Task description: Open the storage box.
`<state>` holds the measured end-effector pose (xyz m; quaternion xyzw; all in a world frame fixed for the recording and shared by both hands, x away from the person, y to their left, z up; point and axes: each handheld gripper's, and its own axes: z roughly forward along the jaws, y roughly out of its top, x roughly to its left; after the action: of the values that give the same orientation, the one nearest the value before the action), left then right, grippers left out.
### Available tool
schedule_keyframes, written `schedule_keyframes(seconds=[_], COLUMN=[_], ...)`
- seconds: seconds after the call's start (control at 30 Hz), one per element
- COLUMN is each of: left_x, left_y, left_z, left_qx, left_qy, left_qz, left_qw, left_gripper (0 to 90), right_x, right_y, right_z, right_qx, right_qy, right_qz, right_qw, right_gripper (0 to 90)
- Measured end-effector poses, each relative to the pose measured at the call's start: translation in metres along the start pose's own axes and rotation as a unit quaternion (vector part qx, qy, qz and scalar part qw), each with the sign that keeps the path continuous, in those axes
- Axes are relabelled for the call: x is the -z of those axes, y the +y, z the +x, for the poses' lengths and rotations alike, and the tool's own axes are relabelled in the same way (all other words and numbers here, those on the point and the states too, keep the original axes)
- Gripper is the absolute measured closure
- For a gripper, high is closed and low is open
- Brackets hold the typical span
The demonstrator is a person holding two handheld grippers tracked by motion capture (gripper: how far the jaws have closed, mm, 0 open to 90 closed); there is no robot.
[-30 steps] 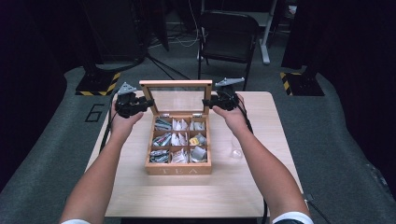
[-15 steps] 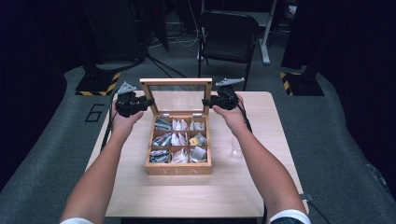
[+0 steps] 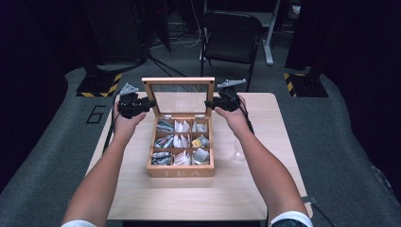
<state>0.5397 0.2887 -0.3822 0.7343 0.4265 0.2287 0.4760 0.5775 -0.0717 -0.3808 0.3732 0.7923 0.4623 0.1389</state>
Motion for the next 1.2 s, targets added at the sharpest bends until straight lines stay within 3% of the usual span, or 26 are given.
schedule_keyframes(seconds=[0.17,0.63,1.0,1.07,1.17,1.2], left_x=[-0.004,-0.014,-0.023,-0.023,-0.025,-0.025], left_y=[-0.003,-0.007,-0.011,-0.011,-0.012,-0.012], left_z=[0.003,0.008,0.013,0.013,0.014,0.014], left_qx=[0.004,0.024,0.037,0.043,0.041,0.041], left_qy=[0.000,-0.014,-0.013,-0.014,-0.013,-0.013], left_qz=[0.021,0.021,0.032,0.033,0.034,0.034], left_qw=[0.9998,0.9994,0.9987,0.9984,0.9985,0.9985], left_gripper=[63.8,57.5,59.4,59.3,59.5,59.6], right_x=[-0.001,-0.005,-0.009,-0.009,-0.011,-0.011], right_y=[0.001,0.005,0.009,0.009,0.008,0.008], right_z=[-0.001,-0.005,-0.009,-0.010,-0.013,-0.014], right_qx=[0.001,-0.016,-0.014,-0.017,-0.040,-0.036], right_qy=[-0.007,-0.005,-0.006,-0.005,0.005,0.004], right_qz=[-0.003,0.004,0.010,0.009,0.006,0.006], right_qw=[1.0000,0.9998,0.9998,0.9998,0.9992,0.9993], right_gripper=[61.0,61.7,62.9,62.9,62.4,62.5])
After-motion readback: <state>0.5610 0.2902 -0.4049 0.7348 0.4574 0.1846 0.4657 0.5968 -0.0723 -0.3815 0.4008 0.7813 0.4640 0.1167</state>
